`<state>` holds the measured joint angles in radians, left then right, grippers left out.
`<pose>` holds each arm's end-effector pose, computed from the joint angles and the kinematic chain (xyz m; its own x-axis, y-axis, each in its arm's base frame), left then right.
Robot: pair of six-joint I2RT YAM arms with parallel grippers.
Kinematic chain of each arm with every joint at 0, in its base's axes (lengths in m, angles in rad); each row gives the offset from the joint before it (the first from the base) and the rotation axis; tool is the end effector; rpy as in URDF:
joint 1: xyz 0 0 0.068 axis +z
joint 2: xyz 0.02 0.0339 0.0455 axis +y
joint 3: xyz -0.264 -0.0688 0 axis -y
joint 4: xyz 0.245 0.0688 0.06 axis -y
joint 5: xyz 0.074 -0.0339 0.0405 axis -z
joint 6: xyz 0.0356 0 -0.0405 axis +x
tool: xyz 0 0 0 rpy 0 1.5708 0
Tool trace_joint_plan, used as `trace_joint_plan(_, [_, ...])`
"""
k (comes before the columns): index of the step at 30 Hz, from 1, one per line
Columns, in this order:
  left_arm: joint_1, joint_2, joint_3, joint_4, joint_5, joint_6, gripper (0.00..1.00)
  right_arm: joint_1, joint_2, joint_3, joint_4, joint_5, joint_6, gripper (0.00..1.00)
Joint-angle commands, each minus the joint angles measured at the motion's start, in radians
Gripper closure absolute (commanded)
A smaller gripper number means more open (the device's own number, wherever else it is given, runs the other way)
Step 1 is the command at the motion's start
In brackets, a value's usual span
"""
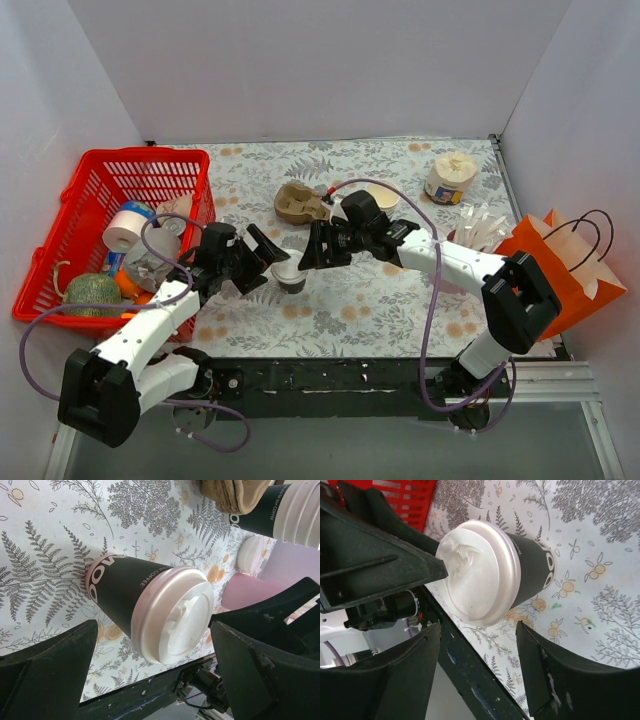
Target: Pack the takeout coffee
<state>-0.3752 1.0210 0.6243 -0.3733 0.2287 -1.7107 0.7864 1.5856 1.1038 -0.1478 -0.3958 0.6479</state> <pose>0.1917 -0.0842 0.2236 -0.4131 -0.8739 0.2564 -0.7123 0.1346 -0.6889 0.2412 0.2611 0.2542 -0.8587 -0.0721 -0.5075 -0.4452 0.5954 0.6688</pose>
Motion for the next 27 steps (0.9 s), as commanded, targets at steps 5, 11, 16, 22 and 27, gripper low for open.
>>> trace_joint_plan(5, [0.001,0.065,0.029,0.053,0.001,-0.001,0.05,0.002,-0.007,-0.108,0.227,-0.124,0.148,0.35])
trace_joint_plan(11, [0.002,0.079,0.008,0.076,0.020,0.005,0.14,0.008,0.019,-0.133,0.315,-0.163,0.214,0.39])
trace_joint_plan(16, [0.001,0.085,-0.020,0.096,0.035,0.005,0.18,0.010,0.030,-0.159,0.347,-0.153,0.245,0.41])
trace_joint_plan(22, [0.001,0.087,-0.064,0.102,0.044,-0.013,0.22,0.011,0.031,-0.193,0.353,-0.124,0.265,0.42])
trace_joint_plan(27, [0.002,0.079,-0.101,0.122,0.057,-0.050,0.27,0.017,0.028,-0.213,0.396,-0.098,0.301,0.44])
